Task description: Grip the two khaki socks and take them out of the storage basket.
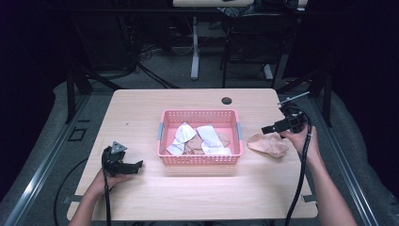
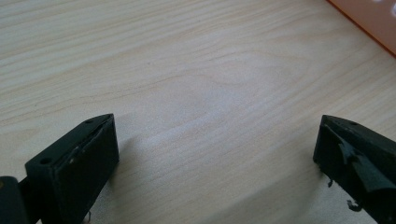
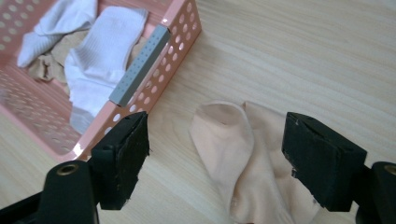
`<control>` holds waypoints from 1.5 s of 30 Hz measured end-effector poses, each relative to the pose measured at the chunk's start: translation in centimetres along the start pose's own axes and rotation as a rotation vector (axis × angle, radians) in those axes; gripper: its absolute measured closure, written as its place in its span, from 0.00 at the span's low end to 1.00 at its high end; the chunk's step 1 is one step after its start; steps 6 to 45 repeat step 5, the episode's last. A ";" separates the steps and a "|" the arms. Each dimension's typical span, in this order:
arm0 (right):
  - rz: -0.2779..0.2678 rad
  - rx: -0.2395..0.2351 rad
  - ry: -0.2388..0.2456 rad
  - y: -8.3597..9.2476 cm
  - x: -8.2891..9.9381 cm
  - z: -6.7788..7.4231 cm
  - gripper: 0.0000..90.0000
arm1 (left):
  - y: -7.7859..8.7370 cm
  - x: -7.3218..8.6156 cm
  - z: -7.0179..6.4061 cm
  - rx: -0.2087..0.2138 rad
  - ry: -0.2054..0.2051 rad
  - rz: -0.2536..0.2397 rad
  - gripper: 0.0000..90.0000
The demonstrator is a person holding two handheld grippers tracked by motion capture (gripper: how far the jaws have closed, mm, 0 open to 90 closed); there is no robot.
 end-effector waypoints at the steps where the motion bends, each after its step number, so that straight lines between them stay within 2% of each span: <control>1: -0.005 0.001 -0.001 0.4 0.0 0.1 0.19 | 0.0 0.0 0.0 0.000 0.000 0.000 0.00; 3: -0.014 0.002 0.006 0.7 0.1 0.2 0.16 | 0.0 0.0 0.0 0.000 0.000 0.000 0.00; 45: -0.017 0.006 0.011 0.9 0.1 0.3 0.16 | 0.0 0.0 0.0 0.000 -0.001 0.000 0.00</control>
Point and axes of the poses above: each handheld gripper's, and its own axes: y roughly backward along the jaws, x roughly out of its underside, z roughly to its left, the point moved 2 cm from there along -y, roughly forward along the jaws, and after that the axes turned 5 degrees about y, right-handed, at the moved point
